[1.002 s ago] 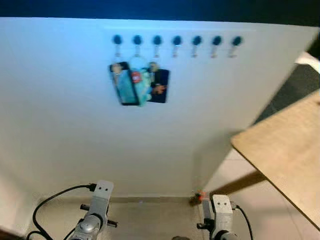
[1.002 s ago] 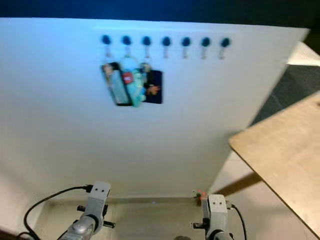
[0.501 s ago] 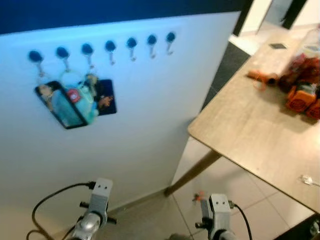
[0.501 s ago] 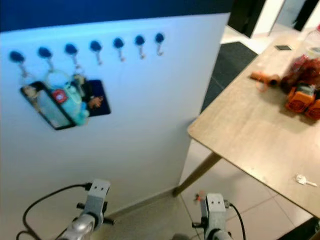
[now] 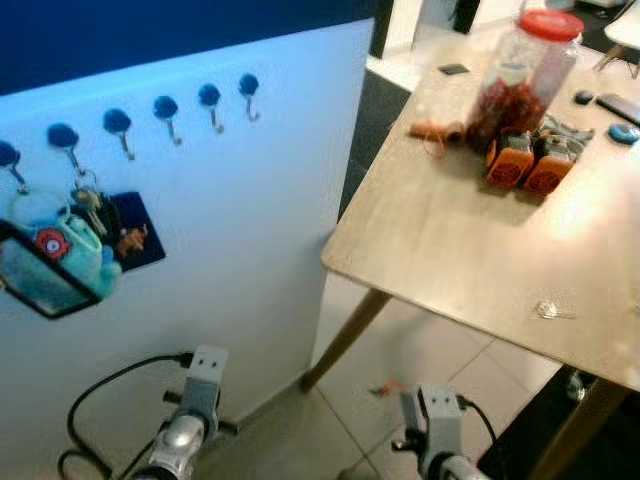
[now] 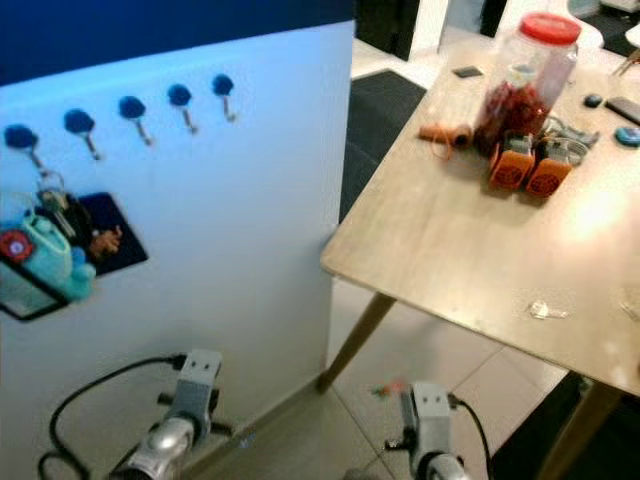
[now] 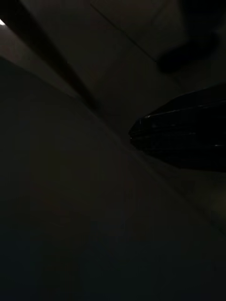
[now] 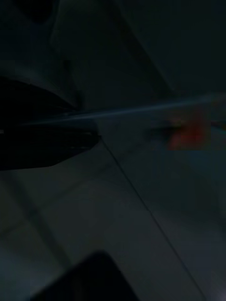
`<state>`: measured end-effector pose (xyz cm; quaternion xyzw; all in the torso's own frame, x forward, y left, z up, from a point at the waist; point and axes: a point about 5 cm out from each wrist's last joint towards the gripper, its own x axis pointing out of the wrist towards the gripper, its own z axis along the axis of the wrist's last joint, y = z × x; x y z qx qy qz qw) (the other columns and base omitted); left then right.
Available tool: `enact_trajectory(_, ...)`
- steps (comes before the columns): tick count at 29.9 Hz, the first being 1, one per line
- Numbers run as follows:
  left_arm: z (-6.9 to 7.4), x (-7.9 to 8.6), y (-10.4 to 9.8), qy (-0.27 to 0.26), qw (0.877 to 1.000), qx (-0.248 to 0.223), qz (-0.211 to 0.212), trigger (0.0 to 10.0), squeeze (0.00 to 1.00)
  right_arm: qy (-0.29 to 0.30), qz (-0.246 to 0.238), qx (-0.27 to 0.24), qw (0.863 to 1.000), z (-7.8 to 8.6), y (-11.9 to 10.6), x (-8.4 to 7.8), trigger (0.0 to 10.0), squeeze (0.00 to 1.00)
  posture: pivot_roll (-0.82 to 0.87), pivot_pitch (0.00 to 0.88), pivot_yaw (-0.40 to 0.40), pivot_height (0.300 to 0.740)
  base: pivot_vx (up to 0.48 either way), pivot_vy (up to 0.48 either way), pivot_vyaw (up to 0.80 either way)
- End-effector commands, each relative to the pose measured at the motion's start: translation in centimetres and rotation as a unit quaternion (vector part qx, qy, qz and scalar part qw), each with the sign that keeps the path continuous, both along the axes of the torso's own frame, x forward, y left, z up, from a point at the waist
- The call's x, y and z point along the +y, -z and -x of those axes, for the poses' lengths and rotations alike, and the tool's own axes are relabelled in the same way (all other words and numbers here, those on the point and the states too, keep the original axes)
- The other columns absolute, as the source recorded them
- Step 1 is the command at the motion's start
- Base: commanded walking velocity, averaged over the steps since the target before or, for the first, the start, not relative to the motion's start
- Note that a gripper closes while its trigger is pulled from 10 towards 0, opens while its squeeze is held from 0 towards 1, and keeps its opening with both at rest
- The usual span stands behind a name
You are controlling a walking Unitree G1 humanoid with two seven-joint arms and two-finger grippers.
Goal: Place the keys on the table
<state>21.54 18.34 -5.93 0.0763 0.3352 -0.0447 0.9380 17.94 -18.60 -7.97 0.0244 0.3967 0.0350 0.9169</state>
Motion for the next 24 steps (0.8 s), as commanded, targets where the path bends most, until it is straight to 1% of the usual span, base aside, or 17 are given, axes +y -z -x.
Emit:
enact_trajectory(1,0.78,0.22,0.51,-0.009,1.000,0.017,0.002,10.0,0.00,-0.004,-0.006,0.016,1.000,0.89,0.51,0.58,10.0,0.00,0.03,0.033,-0.027,0.740,0.000,0.000,-0.80)
enact_trajectory(10,0.42,0.02,0.29,-0.006,1.000,0.009,0.010,10.0,0.00,-0.011,-0.005,0.013,1.000,0.59,0.39,0.69,10.0,0.00,0.03,0.037,-0.024,0.740,0.000,0.000,-0.80)
enact_trajectory(24,0.20,0.33,0.13,-0.015,1.000,0.005,0.006,10.0,0.00,-0.028,0.003,0.012,1.000,0.34,0.29,0.74,10.0,0.00,0.04,0.035,-0.019,0.740,0.000,0.000,-0.80)
